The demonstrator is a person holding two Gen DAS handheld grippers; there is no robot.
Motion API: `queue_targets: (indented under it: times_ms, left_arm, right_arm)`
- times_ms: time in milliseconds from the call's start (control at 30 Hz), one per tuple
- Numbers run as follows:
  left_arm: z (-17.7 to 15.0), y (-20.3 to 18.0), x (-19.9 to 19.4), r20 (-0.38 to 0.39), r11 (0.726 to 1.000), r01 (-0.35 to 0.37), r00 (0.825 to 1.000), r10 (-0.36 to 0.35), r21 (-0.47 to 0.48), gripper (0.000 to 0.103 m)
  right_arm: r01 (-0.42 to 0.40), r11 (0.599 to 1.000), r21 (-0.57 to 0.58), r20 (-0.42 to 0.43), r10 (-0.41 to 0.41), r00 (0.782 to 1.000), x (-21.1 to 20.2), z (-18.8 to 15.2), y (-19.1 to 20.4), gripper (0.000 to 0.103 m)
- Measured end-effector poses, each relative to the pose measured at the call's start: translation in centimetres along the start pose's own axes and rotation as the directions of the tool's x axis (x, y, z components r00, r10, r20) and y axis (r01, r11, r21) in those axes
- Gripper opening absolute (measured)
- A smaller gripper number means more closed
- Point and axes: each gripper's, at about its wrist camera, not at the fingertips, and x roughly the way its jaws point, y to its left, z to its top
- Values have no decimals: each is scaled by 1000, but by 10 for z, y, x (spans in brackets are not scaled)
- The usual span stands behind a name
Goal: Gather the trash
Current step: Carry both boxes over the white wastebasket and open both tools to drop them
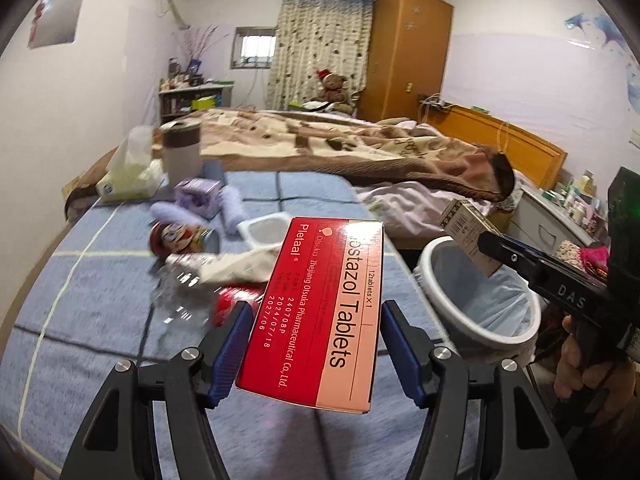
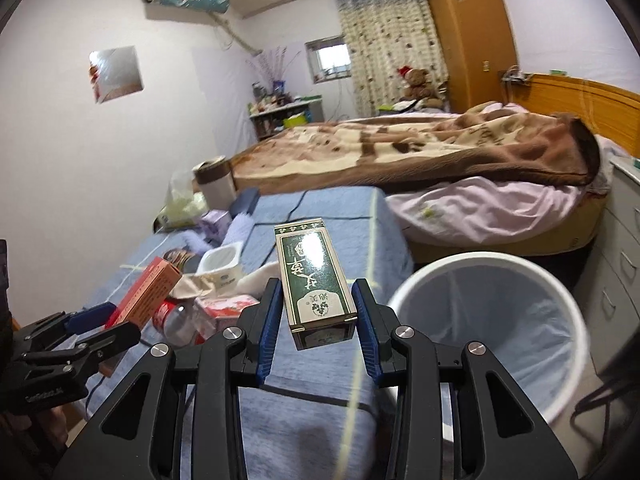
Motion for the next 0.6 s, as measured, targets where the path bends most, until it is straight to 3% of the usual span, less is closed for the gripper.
queue_targets:
  times_ms: [233, 600]
  left_arm:
    - [17, -46, 16, 3, 995, 70, 998, -70, 70, 65]
    - [32, -120, 65, -67, 964, 207, 978, -198, 167, 66]
  right_arm:
    - [103, 993, 51, 38, -105, 994, -19, 0, -28, 37]
    - [275, 953, 128, -16, -276, 961, -22, -12, -75, 37]
